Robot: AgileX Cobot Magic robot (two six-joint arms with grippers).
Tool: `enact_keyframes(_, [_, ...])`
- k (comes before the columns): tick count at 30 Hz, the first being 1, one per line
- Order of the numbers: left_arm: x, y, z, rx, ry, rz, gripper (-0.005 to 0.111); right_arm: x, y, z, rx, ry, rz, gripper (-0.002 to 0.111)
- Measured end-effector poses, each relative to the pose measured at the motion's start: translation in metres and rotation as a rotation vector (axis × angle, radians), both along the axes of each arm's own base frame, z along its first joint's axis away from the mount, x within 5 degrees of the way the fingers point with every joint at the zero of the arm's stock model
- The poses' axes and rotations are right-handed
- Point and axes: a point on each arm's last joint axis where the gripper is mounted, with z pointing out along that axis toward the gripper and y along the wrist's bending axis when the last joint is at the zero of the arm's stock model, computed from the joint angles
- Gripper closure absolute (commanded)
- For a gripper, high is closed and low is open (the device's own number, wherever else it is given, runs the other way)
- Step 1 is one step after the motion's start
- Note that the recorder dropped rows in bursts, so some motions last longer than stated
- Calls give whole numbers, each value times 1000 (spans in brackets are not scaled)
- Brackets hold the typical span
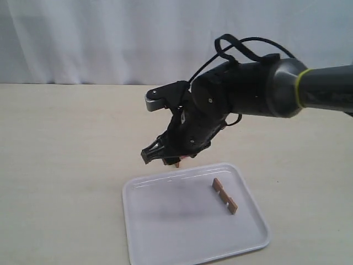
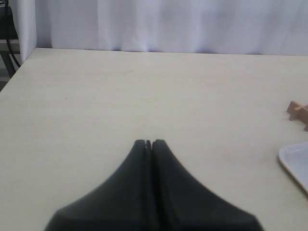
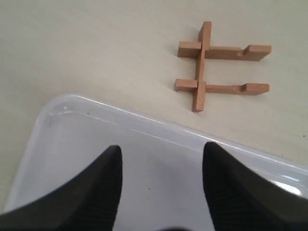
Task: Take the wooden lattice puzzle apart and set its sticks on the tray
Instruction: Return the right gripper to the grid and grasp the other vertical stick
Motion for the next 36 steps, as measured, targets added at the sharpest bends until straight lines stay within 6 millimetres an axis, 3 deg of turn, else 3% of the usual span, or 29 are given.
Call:
enact_keyframes(3, [0,0,0,0,0,0,107,19,9,-16,-33,60,-6,59])
enact_keyframes(9, [0,0,0,0,0,0,107,29,9,-42,-117,76,28,59])
enact_keyframes(16, [0,0,0,0,0,0,107,39,-1,-49,-80,69,-23,59])
enact_keyframes(30, [0,0,0,0,0,0,107,44,2,-58,-35,51,-61,59])
enact_keyframes(36, [0,0,0,0,0,0,107,44,2,-68,-40,66,-61,67])
